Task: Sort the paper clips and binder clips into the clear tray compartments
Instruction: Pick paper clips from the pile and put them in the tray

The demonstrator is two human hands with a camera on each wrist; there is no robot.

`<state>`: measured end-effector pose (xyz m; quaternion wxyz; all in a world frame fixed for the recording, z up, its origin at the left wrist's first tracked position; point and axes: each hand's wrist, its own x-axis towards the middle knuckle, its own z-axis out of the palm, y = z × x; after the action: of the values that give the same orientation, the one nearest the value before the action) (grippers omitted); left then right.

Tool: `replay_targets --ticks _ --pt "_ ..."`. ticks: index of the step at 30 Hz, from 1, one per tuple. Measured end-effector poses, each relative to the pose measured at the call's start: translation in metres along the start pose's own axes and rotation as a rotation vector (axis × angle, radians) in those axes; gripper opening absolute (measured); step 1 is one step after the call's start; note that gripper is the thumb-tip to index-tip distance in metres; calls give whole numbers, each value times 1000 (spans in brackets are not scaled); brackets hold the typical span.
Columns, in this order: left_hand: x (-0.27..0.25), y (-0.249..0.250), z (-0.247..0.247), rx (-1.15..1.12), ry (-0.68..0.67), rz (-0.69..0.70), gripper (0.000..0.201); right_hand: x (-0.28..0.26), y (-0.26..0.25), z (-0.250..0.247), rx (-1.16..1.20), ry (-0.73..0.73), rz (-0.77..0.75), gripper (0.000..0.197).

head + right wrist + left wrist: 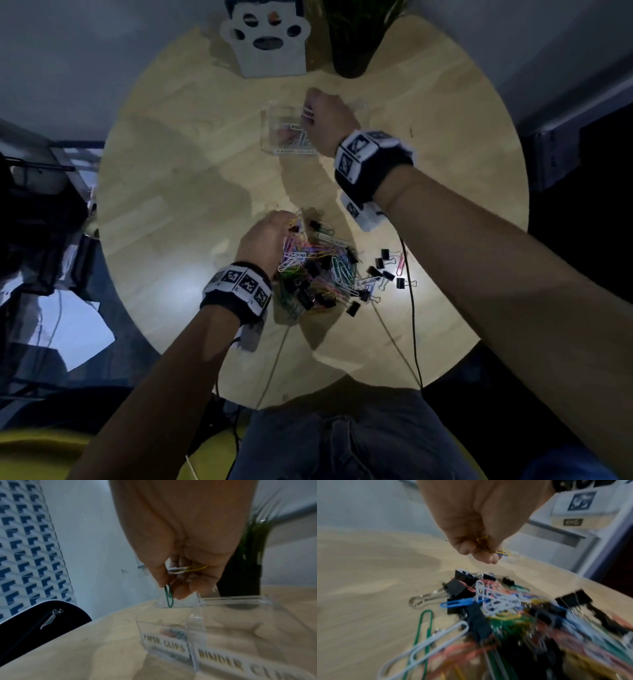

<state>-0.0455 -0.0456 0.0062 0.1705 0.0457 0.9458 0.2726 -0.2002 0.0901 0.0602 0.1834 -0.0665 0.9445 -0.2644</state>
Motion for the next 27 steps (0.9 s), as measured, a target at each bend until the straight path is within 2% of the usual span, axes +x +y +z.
replay_targets --ticks 5,7,10,13,16,19,23,25,27 --pt "34 1 -36 -15 210 -93 31 24 -14 2 -88 -148 6 31" --pt "59 1 -48 9 278 -81 32 20 -12 2 -48 -136 -1 41" --pt "99 8 -61 60 257 -44 32 5 -2 3 102 6 28 51" --pt "130 19 -62 266 208 76 34 -19 19 16 325 205 116 38" --pt "144 26 -58 381 187 119 33 -55 39 35 357 247 195 29" --pt "140 28 -58 326 209 126 33 -80 51 57 319 160 221 24" --pt "106 14 -47 179 261 160 25 -95 57 85 204 56 96 19" --pt "78 5 -29 139 228 178 22 -99 55 92 144 -11 14 28" --pt "49 -1 -9 167 135 140 20 -101 52 96 42 -72 -42 34"
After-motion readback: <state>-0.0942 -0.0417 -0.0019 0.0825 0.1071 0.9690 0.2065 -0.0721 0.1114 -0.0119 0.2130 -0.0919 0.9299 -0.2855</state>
